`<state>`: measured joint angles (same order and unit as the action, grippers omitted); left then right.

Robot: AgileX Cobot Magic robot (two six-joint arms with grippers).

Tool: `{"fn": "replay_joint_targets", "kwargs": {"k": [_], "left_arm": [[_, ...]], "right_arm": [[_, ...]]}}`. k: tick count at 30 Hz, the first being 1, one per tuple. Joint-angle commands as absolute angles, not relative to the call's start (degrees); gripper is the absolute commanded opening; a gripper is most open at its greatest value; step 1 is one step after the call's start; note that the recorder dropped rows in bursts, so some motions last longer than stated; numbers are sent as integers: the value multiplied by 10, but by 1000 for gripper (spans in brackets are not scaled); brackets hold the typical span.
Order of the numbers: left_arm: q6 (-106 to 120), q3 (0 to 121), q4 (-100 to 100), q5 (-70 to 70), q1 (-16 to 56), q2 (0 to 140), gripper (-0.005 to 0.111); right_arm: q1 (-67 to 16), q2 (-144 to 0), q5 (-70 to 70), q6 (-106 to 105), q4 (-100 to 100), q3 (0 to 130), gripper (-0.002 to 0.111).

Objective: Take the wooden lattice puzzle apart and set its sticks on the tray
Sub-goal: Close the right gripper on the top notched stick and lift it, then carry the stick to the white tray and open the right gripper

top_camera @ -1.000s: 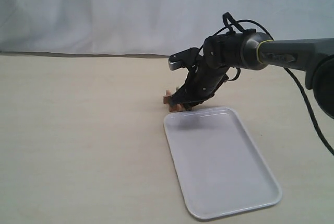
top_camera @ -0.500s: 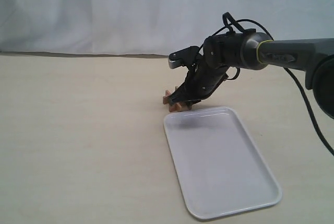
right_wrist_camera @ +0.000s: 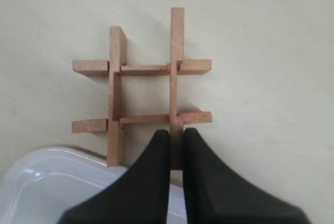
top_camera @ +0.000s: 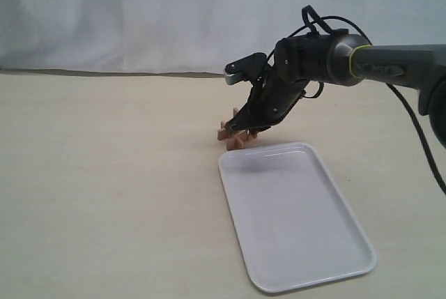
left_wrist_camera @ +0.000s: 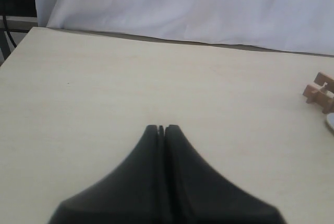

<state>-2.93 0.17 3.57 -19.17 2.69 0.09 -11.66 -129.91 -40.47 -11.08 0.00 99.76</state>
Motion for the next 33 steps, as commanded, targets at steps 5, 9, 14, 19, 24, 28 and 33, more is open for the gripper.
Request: {"fn": "replay_joint_targets", "kwargs": {"k": [5, 9, 14, 19, 24, 28, 33], "left_arm": [[-32, 0, 35, -185, 26, 0, 0], [-32, 0, 35, -185, 26, 0, 0], [-31, 0, 35, -185, 26, 0, 0], [-31, 0, 35, -185, 26, 0, 0], [-31, 0, 35, -186, 26, 0, 0], [-31, 0, 35, -186, 26, 0, 0], [-31, 0, 35, -186, 26, 0, 0]], "right_arm": [[-114, -1255, -419, -114, -8, 999, 5], [-114, -1222, -469, -124, -10, 998, 5], [-114, -1167, -488, -167, -39, 955, 5], [-113, -1106, -480, -178, -40, 875, 5], [-112, -1071, -480, -185, -43, 797, 5], [-112, -1068, -475, -188, -43, 742, 5], [-102, -1070, -428, -188, -77, 694, 4]]}}
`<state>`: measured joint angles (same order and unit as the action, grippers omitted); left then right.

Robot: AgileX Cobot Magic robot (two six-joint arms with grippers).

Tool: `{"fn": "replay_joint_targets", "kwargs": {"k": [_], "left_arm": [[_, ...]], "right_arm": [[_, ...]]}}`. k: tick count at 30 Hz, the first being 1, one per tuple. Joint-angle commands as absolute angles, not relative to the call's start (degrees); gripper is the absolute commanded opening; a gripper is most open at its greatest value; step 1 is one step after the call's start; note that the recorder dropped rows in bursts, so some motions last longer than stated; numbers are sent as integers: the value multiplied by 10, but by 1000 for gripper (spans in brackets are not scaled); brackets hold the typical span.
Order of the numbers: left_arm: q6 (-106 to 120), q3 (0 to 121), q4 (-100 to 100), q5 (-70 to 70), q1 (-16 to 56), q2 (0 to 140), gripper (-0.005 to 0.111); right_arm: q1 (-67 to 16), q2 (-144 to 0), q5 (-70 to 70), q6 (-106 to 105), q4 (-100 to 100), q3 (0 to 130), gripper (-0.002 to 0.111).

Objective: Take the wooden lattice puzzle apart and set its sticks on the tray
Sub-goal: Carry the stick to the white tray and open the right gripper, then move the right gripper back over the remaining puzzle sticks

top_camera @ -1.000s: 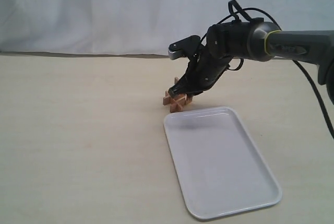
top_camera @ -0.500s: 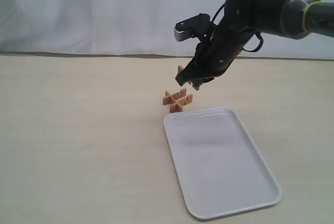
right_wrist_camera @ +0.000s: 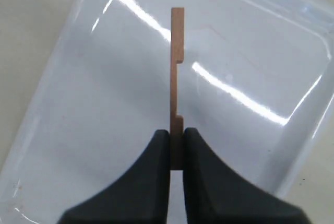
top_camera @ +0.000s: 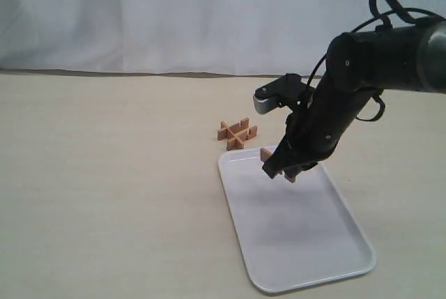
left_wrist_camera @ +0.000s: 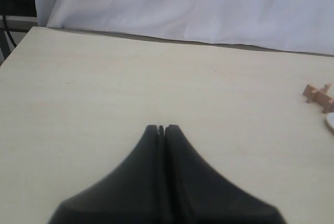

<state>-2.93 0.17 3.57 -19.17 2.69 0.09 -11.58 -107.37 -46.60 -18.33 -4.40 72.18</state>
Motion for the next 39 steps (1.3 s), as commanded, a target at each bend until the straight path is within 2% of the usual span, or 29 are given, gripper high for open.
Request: {"fn": "replay_joint_targets", "kwargs": {"k": [1, 10, 20, 22, 29, 39], "left_arm": [[-31, 0, 35, -186, 26, 0, 0], [-31, 0, 35, -186, 26, 0, 0], [-31, 0, 35, -186, 26, 0, 0], [-31, 0, 35, -185, 26, 0, 0], [-31, 0, 35, -185, 26, 0, 0], [-31, 0, 35, -185, 26, 0, 0]], "right_arm": [[-94, -1071, -423, -188, -99, 693, 4], [-19, -1109, -440, -238, -235, 692, 4], [-10, -1135, -432, -262, -261, 692, 5], [-8, -1135, -430, -257, -261, 692, 10], [2, -1124, -425, -250, -249, 693, 43], [-16, -1053, -446, -166, -134, 730, 45]]}}
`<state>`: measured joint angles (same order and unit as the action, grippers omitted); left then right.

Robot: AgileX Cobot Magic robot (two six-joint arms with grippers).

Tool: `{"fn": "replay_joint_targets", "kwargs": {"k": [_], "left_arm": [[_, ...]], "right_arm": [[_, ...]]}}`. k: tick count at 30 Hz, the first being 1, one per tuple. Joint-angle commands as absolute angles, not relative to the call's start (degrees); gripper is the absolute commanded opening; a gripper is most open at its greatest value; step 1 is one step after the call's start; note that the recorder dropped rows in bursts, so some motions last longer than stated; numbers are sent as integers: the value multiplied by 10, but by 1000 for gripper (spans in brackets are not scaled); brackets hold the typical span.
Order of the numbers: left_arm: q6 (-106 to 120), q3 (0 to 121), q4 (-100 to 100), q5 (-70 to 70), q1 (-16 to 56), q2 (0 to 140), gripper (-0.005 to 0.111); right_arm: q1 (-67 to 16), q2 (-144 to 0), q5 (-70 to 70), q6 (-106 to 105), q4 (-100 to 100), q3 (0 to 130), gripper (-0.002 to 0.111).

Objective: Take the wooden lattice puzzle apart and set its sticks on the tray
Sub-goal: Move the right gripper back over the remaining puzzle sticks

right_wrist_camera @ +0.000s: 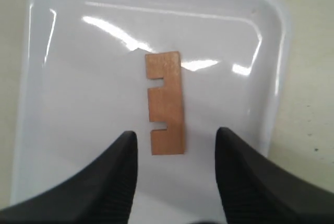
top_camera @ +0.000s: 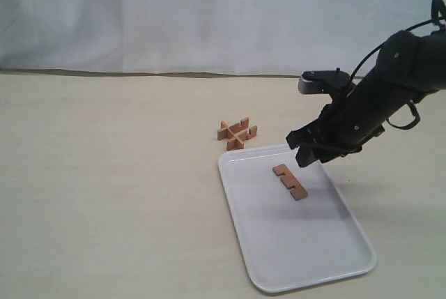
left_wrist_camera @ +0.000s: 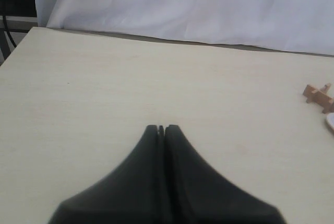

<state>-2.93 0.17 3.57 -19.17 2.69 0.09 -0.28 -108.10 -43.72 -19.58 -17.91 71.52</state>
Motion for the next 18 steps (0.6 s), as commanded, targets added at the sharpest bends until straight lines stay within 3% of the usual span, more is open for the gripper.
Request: {"fn": "replay_joint_targets", "kwargs": {"k": [1, 12, 18], "left_arm": [[-31, 0, 35, -185, 26, 0, 0], [-31, 0, 35, -185, 26, 0, 0], [-31, 0, 35, -186, 26, 0, 0]], "right_arm": [[-24, -1046, -442, -156, -119, 732, 45], [-148, -1059, -427, -74, 5, 787, 45], [-187, -1115, -433, -63, 18, 838, 38]]}}
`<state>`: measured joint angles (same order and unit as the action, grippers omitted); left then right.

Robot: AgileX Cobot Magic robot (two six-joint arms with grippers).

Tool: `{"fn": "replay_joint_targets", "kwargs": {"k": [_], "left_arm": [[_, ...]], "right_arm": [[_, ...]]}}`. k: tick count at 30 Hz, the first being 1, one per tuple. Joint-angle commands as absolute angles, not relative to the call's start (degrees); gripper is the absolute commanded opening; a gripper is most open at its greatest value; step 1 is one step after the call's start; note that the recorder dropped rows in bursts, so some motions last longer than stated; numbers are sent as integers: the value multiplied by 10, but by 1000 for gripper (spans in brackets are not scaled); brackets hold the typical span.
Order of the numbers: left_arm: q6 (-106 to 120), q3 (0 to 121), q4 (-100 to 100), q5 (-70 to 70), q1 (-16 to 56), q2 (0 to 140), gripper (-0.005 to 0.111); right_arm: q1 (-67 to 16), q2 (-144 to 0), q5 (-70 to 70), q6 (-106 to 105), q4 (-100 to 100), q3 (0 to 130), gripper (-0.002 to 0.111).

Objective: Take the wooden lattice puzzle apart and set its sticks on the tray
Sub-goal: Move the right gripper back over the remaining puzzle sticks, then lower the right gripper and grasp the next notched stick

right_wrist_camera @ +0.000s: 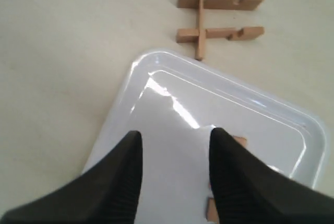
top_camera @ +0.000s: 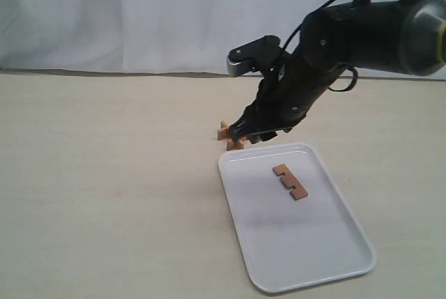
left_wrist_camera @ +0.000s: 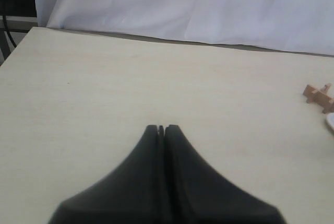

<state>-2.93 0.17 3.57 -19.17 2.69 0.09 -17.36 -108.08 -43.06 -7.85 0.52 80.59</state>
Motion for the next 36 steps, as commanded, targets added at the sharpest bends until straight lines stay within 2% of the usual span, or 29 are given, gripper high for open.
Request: {"fn": "replay_joint_targets", "kwargs": {"k": [1, 19, 36], "left_arm": [[-31, 0, 35, -185, 26, 0, 0], [-31, 0, 35, -185, 26, 0, 0], [-31, 0, 36, -185, 26, 0, 0]], "right_arm": [[-187, -1127, -438, -62, 16, 850, 38], [-187, -1272, -463, -21, 54, 983, 38], [-172, -1299, -430, -17, 69, 993, 38]]}}
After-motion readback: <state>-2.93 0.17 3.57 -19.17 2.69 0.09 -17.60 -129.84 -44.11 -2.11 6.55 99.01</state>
